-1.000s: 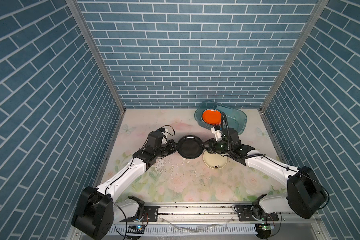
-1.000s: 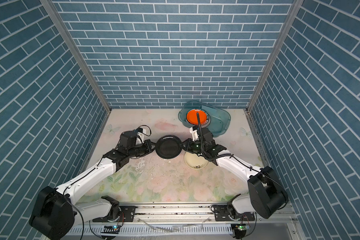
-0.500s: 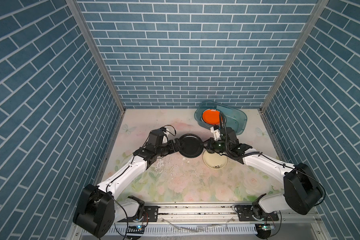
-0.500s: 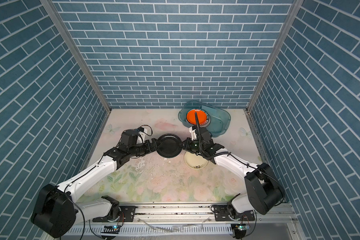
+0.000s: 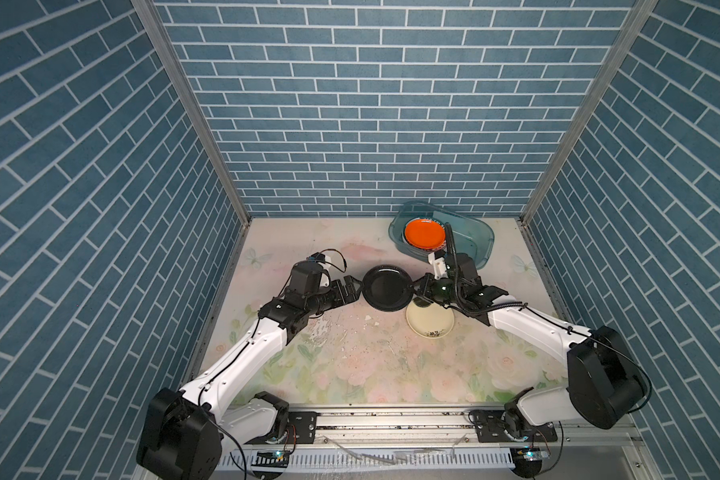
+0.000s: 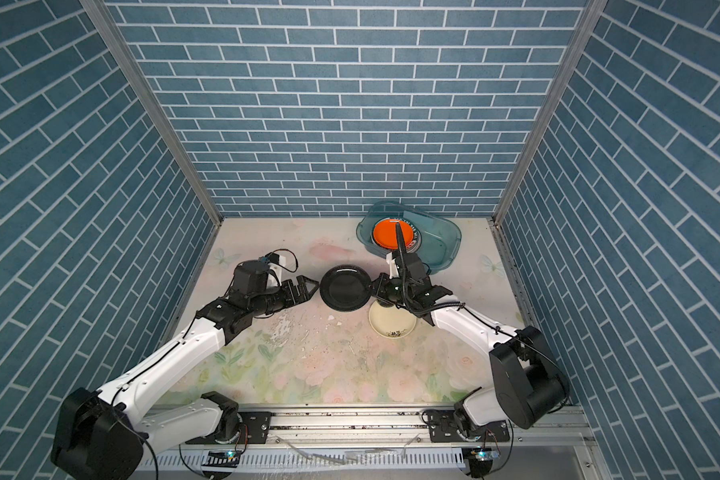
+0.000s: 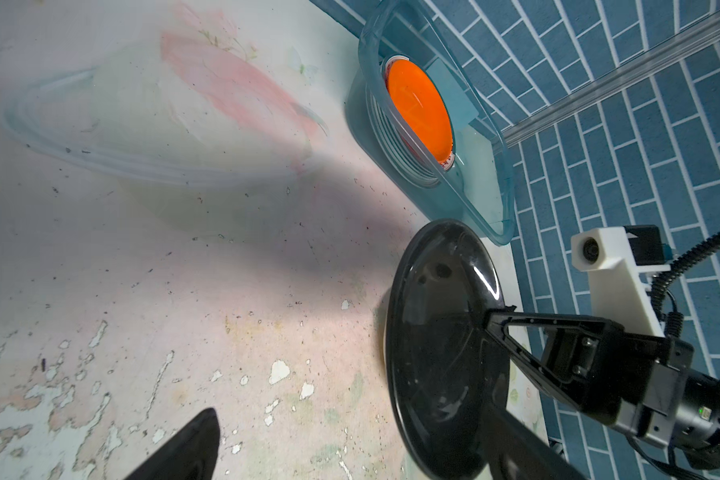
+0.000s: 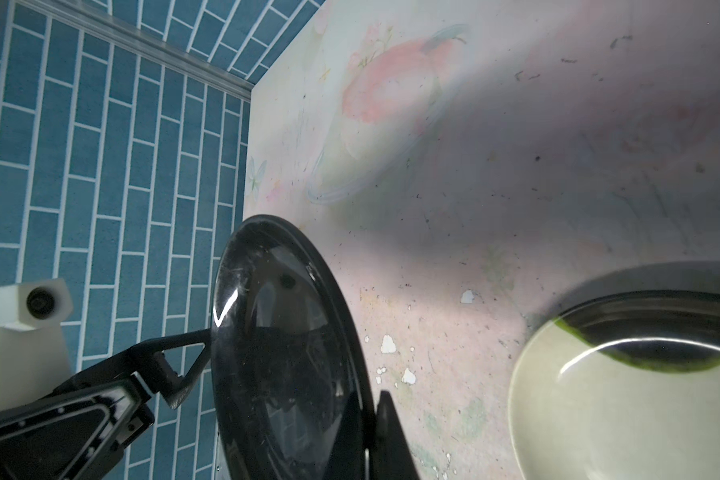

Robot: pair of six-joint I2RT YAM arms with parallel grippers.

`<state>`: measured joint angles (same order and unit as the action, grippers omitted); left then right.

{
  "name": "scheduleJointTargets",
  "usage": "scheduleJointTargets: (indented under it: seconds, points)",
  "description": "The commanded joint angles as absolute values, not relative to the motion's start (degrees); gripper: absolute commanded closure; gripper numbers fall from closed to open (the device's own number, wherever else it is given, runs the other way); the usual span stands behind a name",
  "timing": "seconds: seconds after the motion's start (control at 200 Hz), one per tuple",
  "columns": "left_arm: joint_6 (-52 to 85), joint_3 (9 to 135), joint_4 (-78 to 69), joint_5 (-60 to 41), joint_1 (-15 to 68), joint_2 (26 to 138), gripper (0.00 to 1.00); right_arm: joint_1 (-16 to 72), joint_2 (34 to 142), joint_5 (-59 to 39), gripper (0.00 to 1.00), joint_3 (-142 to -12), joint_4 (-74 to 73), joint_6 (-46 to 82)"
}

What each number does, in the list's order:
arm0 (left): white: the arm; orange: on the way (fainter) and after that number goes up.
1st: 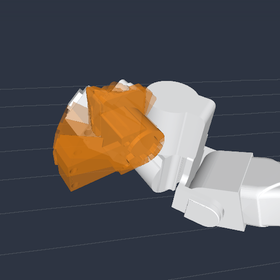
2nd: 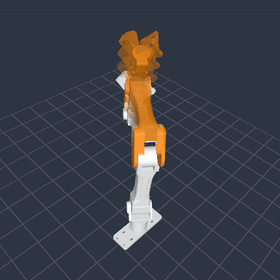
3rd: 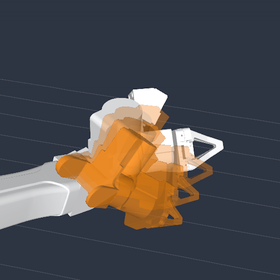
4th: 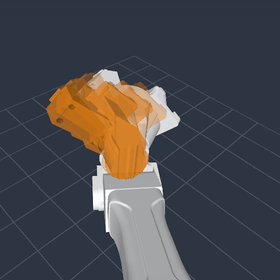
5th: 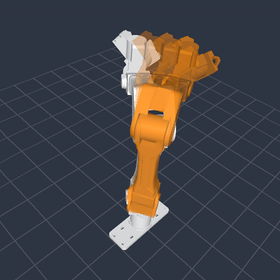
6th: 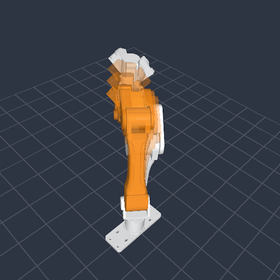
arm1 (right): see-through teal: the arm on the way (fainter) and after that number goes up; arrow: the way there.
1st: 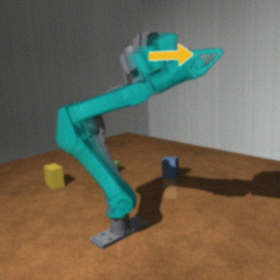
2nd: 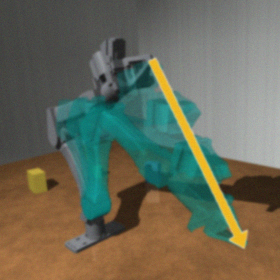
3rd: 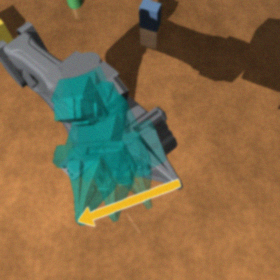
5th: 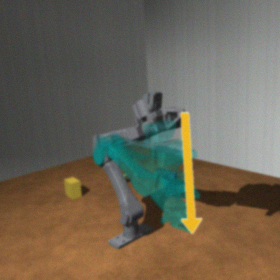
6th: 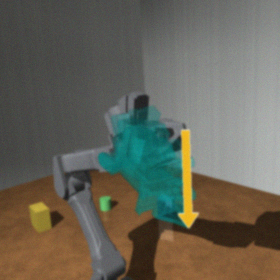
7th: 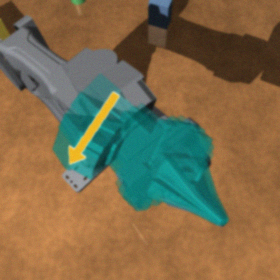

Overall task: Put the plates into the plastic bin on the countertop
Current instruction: 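Tilt up the black plate with the left gripper while the right grasps its rim, then carry the black plate to the bin with the right gripper while the left releases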

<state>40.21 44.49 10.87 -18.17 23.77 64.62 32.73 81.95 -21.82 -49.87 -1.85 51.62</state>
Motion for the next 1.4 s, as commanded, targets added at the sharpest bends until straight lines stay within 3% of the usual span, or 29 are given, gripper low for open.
scheduleJointTargets:
  seconds: [0.0,0.51,1.085,1.396]
  points:
    - [38.9,45.3,12.7,-17.1,22.9,63.5,0.00,30.7,80.1,-21.1,1.00,-52.5,-0.8,52.4]
    - [41.6,45.3,11.0,-15.6,22.2,63.7,0.00,20.7,85.0,-18.2,1.00,-65.9,8.6,49.0]
    - [38.3,51.9,17.0,-15.2,21.5,65.9,0.00,15.8,112.6,-12.7,1.00,-98.8,23.7,40.8]
    - [38.7,51.8,18.0,-15.3,21.5,66.3,0.00,13.8,119.7,-10.7,1.00,-104.3,23.0,40.9]
